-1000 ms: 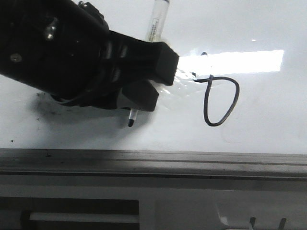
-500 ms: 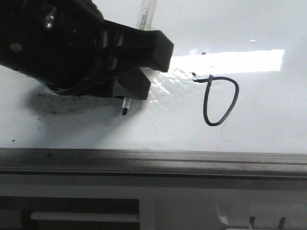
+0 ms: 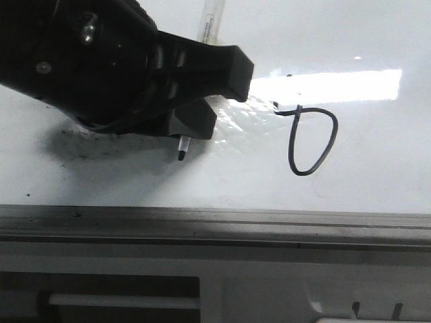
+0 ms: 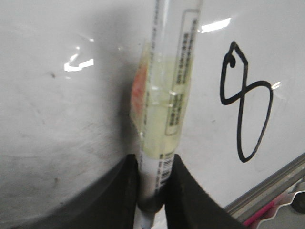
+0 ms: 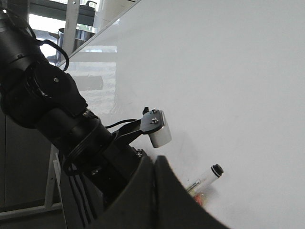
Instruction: Write number 8 on whiteboard
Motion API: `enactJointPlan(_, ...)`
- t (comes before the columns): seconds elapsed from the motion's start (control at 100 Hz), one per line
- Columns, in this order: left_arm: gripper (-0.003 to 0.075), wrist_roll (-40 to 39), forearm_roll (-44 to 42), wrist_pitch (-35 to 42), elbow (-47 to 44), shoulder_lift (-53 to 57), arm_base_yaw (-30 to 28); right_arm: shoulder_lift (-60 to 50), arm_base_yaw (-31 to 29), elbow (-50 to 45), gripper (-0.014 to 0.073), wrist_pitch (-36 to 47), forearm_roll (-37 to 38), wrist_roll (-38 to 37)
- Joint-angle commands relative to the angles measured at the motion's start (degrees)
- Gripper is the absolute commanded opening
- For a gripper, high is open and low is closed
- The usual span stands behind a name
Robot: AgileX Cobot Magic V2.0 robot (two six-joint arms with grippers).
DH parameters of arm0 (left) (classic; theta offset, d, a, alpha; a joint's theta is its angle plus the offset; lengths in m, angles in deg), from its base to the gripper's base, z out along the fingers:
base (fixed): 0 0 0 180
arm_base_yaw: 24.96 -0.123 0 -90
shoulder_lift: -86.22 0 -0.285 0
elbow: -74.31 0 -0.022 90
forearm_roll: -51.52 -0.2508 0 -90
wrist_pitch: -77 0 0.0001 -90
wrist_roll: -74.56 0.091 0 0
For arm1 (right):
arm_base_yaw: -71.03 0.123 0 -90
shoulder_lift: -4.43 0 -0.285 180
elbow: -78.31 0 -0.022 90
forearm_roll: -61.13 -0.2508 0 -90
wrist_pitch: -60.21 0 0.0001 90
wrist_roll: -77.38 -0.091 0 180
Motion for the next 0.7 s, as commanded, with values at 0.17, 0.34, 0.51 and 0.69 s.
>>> enactJointPlan(0.17, -0.0001, -0.3, 1.4, 13.0, -0.3, -2.2, -1.5, 0.0, -0.2, 2.1, -0.0063, 4.4, 0.3, 0.3)
enactJointPlan(0.34, 0.0148, -0.3, 1.4, 13.0, -0.3, -2.2, -1.5, 0.0, -0.2, 2.1, -0.0063, 4.4, -0.3, 0.3)
enactJointPlan(0.51, 0.0233, -0.4, 1.4, 13.4, -0.3, -2.2, -1.5, 0.0, -0.2, 2.1, -0.0063, 4.4, -0.3, 0.3)
enactJointPlan(0.69, 0.0287, -0.4, 1.4, 13.4, -0.3, -2.2, -1.5, 0.0, -0.2, 2.1, -0.0063, 4.4, -0.3, 0.3)
